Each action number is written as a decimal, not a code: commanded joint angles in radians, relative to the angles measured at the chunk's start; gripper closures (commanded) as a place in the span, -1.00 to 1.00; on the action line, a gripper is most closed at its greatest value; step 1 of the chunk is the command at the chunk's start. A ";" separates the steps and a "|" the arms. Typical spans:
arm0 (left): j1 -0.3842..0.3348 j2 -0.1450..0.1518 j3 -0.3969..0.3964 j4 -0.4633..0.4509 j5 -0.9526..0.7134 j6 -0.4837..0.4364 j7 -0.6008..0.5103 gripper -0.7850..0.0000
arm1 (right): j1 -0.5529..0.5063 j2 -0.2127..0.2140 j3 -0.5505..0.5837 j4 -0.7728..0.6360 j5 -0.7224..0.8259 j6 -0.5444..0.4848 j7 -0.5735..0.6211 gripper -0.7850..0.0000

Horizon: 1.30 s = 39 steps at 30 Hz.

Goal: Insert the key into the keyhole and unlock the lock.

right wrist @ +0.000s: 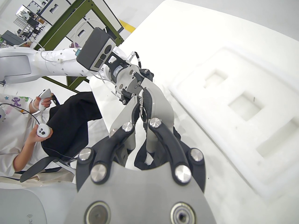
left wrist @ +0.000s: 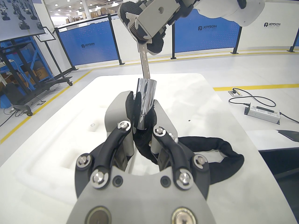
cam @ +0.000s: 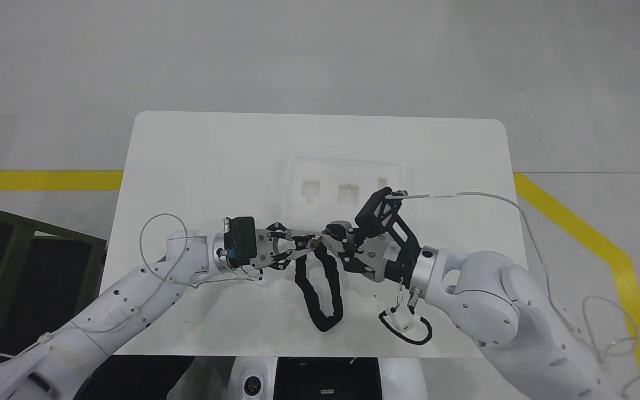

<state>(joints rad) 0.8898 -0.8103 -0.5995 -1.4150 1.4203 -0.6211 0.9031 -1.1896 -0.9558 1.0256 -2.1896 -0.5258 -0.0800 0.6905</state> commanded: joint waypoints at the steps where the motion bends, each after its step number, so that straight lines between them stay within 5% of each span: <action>1: 0.000 0.000 0.000 0.000 0.000 0.000 0.000 1.00 | 0.002 -0.002 -0.002 0.002 -0.001 0.001 0.001 1.00; 39: 0.000 0.000 0.000 0.000 0.000 0.000 0.000 1.00 | -0.066 -0.018 0.022 -0.011 -0.040 -0.018 0.027 1.00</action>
<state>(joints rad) 0.8898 -0.8103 -0.5995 -1.4150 1.4203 -0.6211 0.9030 -1.2553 -0.9738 1.0478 -2.1993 -0.5634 -0.0988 0.7151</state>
